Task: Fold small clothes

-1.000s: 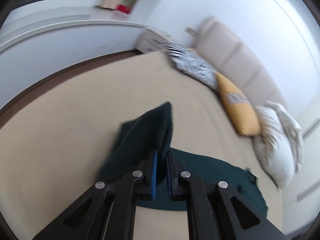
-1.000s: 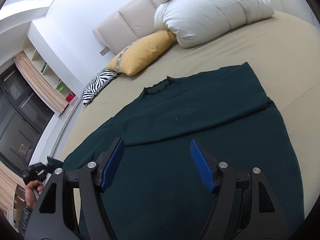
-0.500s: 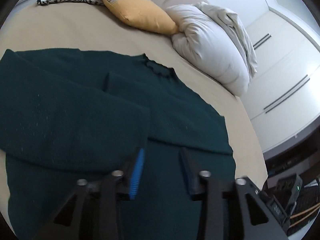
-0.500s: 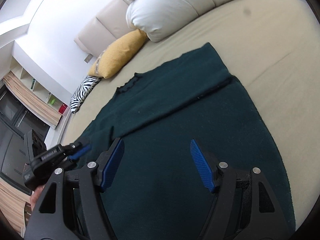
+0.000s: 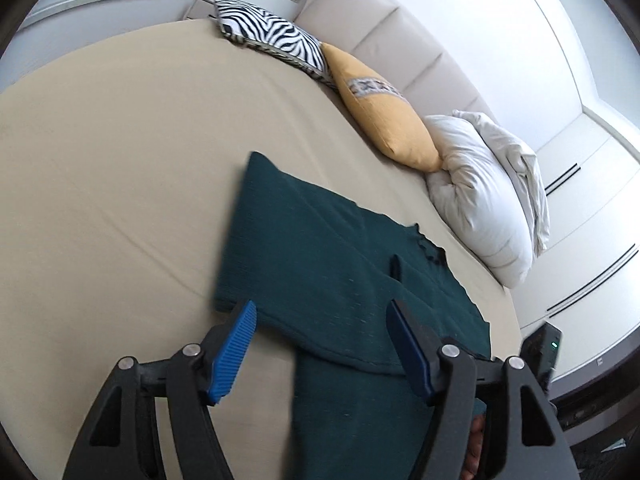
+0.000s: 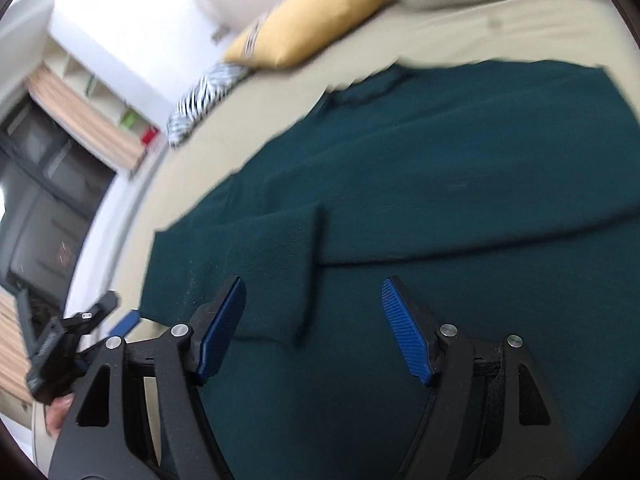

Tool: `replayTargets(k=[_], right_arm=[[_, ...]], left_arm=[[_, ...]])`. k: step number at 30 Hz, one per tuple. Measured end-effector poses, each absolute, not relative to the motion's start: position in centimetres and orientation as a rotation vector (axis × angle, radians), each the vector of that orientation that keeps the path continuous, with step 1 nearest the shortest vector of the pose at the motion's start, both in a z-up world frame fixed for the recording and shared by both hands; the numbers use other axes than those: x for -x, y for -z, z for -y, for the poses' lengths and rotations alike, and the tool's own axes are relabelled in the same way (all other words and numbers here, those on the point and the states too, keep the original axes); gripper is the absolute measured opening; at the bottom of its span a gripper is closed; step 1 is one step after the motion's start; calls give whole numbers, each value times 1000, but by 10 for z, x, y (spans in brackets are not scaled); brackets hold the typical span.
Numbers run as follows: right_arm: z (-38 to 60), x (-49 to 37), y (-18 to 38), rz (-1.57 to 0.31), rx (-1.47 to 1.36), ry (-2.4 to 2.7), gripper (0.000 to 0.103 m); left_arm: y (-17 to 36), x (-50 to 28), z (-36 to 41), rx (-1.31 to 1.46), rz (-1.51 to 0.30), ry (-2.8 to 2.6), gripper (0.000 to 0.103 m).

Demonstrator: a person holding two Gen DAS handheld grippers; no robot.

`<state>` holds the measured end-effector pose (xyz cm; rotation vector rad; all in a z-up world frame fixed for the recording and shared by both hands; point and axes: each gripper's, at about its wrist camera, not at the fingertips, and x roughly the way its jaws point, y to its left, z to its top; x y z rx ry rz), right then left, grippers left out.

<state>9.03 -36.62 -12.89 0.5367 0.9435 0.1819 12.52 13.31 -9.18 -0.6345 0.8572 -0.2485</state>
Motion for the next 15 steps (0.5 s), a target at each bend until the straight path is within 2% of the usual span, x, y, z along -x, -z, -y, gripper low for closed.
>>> replayTargets(k=[2, 3, 4, 5, 7, 15], right_arm=[[345, -112, 143, -1006, -480, -163, 70], [338, -118, 145, -1010, -442, -144, 66], [331, -121, 141, -991, -391, -124, 42], [328, -122, 139, -993, -379, -126, 27], [329, -120, 134, -994, -388, -146, 9], [384, -99, 56, -832, -378, -166, 6]], left_arm=[[95, -133, -136, 639, -866, 246, 70], [95, -133, -135, 639, -865, 247, 70], [95, -134, -135, 638, -862, 245, 70], [94, -136, -136, 638, -860, 243, 70], [95, -141, -140, 642, -858, 238, 70], [73, -162, -131, 561, -829, 238, 70]])
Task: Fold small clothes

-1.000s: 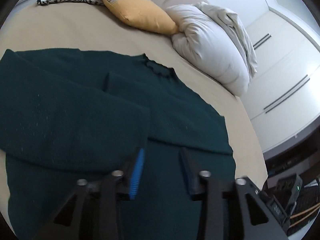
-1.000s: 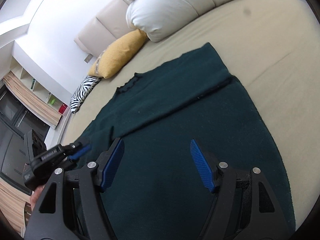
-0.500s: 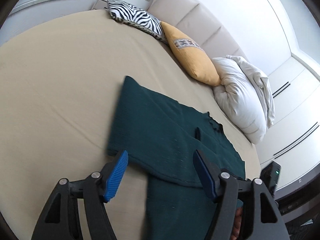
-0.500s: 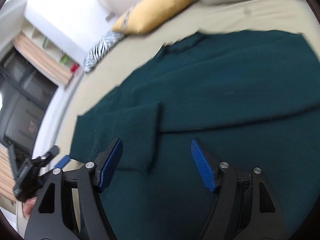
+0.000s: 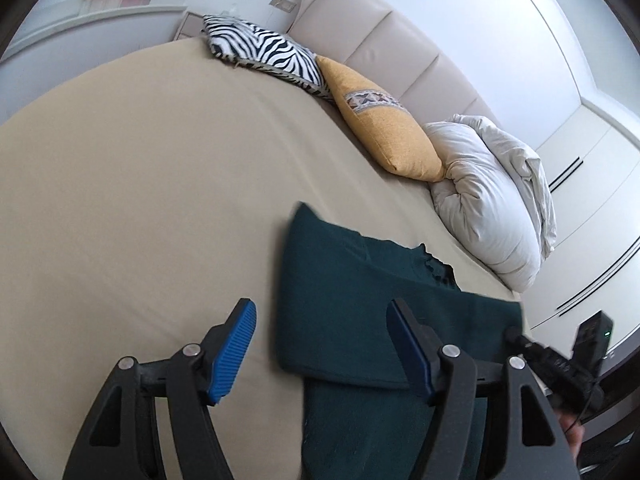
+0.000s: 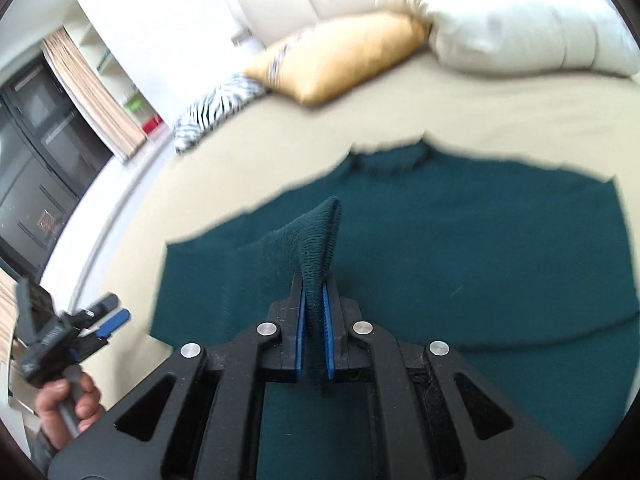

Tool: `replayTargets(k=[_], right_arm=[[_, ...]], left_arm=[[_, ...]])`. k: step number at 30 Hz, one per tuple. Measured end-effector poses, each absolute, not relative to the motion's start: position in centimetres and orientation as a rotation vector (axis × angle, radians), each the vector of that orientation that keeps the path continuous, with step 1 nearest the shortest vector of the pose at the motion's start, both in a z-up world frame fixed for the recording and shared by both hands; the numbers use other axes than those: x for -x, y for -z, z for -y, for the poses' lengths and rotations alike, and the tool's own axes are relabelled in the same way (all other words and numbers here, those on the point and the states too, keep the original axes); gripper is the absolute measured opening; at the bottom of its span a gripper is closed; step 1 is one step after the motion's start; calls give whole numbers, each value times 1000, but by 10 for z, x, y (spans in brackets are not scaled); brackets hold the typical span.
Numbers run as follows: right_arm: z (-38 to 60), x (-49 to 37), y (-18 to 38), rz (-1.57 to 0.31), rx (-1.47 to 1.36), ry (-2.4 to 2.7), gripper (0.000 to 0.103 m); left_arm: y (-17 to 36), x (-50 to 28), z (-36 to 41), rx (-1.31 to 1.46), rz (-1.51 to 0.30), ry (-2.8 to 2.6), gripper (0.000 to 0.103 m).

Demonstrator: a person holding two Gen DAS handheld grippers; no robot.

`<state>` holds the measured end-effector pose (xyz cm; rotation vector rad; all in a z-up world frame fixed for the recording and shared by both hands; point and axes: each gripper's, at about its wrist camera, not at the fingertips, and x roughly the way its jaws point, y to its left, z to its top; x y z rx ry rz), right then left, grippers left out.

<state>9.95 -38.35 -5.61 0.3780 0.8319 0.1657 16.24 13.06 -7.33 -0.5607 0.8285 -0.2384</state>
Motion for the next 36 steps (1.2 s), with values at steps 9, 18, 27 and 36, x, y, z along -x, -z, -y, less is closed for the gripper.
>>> replayTargets(k=[9, 18, 27, 36], right_arm=[[484, -120, 90, -920, -407, -13, 6], [501, -125, 140, -949, -488, -30, 7], [496, -115, 127, -890, -553, -28, 6], [504, -127, 156, -963, -621, -31, 9]], left_arm=[[97, -230, -75, 366, -938, 184, 71], [119, -272, -52, 196, -1006, 109, 35], [115, -264, -52, 115, -946, 119, 8], [106, -251, -59, 124, -900, 93, 18]])
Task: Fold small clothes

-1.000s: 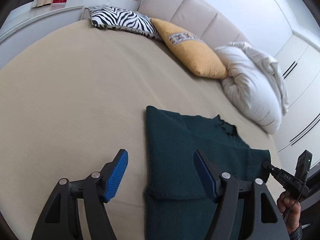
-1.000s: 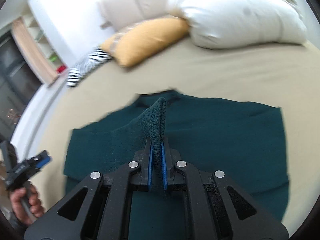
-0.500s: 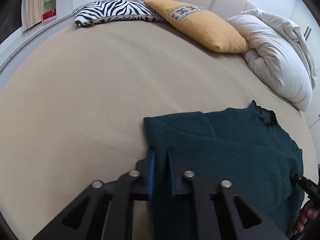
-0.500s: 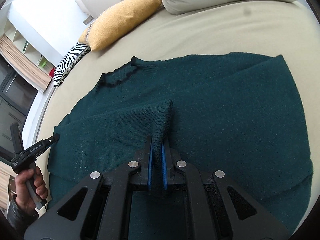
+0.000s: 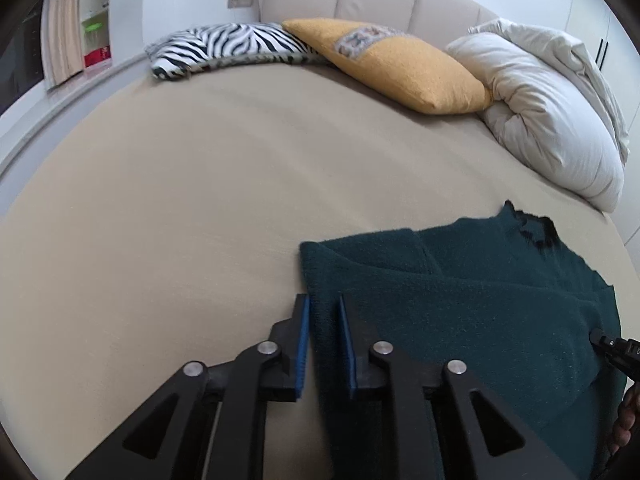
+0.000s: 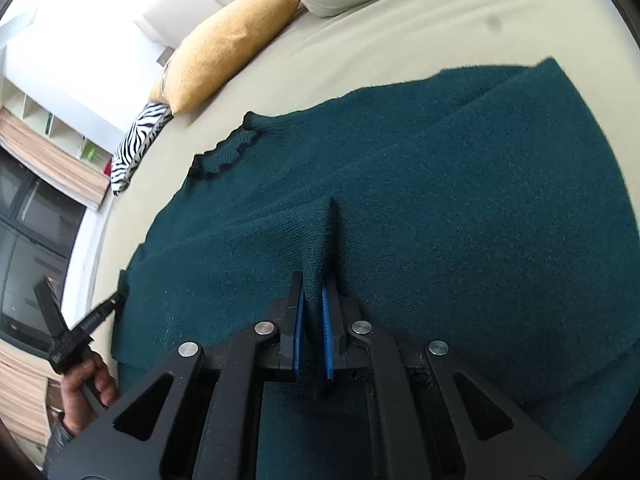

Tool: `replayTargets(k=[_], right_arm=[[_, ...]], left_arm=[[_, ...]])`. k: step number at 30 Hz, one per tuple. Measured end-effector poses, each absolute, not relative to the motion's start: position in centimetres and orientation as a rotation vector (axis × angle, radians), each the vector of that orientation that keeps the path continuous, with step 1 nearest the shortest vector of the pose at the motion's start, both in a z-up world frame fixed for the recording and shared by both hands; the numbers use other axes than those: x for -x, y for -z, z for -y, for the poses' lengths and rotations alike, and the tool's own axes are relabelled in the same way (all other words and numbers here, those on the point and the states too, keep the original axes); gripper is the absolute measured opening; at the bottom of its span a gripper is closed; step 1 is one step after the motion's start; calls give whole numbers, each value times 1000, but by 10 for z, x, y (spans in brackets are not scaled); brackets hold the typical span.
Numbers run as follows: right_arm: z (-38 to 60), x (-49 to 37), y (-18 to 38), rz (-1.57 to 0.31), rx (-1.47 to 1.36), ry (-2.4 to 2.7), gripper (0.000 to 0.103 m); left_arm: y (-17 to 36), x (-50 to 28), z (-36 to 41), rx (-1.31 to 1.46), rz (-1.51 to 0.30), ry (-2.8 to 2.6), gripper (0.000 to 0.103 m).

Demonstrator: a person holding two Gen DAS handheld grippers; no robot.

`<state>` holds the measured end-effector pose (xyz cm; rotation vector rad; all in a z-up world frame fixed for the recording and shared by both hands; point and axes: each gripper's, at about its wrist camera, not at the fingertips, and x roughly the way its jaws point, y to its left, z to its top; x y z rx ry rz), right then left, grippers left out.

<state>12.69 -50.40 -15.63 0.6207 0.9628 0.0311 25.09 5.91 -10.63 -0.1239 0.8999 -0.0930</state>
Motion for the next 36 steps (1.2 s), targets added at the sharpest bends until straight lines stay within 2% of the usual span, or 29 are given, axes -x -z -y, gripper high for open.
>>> replayTargets(k=[2, 5, 9, 12, 14, 15, 18, 19, 21, 24, 26, 27, 29, 30, 31, 36], right_arm=[[504, -123, 148, -965, -589, 8, 13], [497, -112, 126, -913, -511, 63, 14], [484, -101, 108, -847, -481, 36, 14], [469, -108, 119, -894, -447, -13, 13], [476, -115, 144, -958, -478, -16, 9], [486, -111, 151, -908, -513, -44, 2], [508, -98, 152, -870, -639, -50, 2], [512, -91, 148, -870, -615, 6, 8], [519, -74, 136, -865, -578, 95, 9], [532, -33, 115, -824, -598, 137, 12], [537, -4, 103, -790, -604, 143, 13], [537, 10, 98, -780, -605, 139, 16], [531, 38, 89, -766, -592, 127, 30], [528, 51, 86, -763, -583, 124, 46], [525, 69, 82, -755, -573, 122, 59], [519, 125, 77, -738, -582, 84, 60]], left_arm=[[93, -237, -60, 122, -859, 80, 18], [77, -213, -49, 60, -801, 98, 19], [87, -200, -26, -48, -819, 137, 19], [121, -214, -24, -72, -927, 131, 19], [122, -216, -24, -92, -912, 136, 20], [121, -215, -23, -102, -911, 138, 20], [120, -214, -26, -105, -906, 162, 20], [117, -212, -30, -82, -910, 169, 20], [107, -201, -36, -54, -918, 143, 26], [85, -167, -42, -31, -883, 154, 41], [75, -143, -45, -7, -869, 162, 65], [70, -129, -50, 12, -862, 175, 68], [65, -101, -59, 59, -866, 209, 74], [65, -87, -63, 80, -882, 226, 74], [66, -72, -70, 106, -901, 247, 74], [83, -14, -103, 256, -1007, 293, 74]])
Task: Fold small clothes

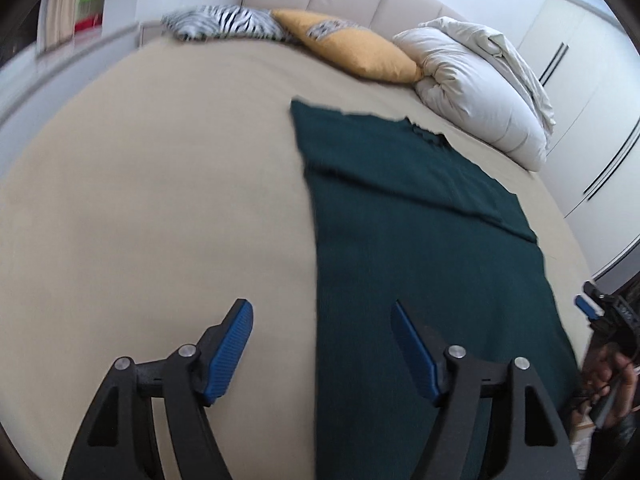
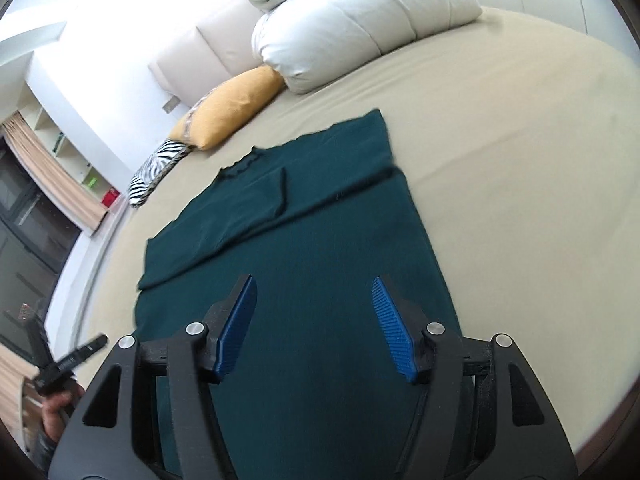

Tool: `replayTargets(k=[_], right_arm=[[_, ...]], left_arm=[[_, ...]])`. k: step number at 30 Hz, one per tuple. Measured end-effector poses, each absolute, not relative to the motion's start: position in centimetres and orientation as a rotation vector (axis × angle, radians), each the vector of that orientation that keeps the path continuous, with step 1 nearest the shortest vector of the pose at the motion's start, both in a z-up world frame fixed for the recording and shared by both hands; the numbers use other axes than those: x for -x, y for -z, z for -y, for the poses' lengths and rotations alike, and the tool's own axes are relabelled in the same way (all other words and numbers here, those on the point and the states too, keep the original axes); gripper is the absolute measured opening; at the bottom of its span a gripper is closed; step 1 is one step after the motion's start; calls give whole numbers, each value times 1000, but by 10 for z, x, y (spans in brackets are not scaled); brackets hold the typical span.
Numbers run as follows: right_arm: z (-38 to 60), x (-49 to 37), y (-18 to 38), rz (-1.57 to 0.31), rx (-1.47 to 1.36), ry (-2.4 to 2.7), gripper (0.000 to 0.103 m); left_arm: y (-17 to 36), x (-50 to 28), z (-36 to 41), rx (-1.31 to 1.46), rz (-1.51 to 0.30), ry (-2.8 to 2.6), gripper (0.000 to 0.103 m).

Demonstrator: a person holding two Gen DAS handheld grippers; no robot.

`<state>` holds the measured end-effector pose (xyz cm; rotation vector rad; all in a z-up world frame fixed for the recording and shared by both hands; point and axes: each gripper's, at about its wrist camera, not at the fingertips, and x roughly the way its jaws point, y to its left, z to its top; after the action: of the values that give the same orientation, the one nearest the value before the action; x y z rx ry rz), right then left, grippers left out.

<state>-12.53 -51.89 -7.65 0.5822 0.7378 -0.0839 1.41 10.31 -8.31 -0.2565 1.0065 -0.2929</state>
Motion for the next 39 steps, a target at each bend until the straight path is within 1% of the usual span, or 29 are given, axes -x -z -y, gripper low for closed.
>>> replayTargets(k=[2, 6, 13, 18, 21, 23, 24, 25, 26, 35, 39], right_arm=[[520, 141, 79, -755, -607, 59, 60], [525, 176, 86, -791, -638, 35, 59], [534, 212, 93, -797, -689, 26, 60], [533, 230, 99, -829, -696, 0, 59], [537, 240, 104, -838, -715, 5, 59], [542, 248, 105, -843, -732, 15, 59], [545, 251, 105, -846, -736, 18, 59], [547, 256, 105, -855, -735, 24, 59], [549, 259, 105, -865, -733, 27, 59], [566, 290, 119, -1008, -736, 73, 58], [570, 295, 130, -1040, -771, 78, 58]], left_arm=[[93, 9, -112, 312, -1059, 317, 72], [103, 42, -119, 368, -1102, 330, 71], [111, 73, -115, 393, -1168, 417, 70], [122, 80, -119, 455, -1216, 447, 61], [124, 78, -121, 482, -1236, 450, 49], [126, 79, -121, 502, -1254, 457, 25], [128, 80, -122, 505, -1262, 456, 20], [129, 81, -121, 502, -1265, 452, 12], [130, 81, -121, 501, -1267, 453, 9], [126, 81, -118, 477, -1259, 464, 7], [126, 82, -117, 472, -1257, 464, 7]])
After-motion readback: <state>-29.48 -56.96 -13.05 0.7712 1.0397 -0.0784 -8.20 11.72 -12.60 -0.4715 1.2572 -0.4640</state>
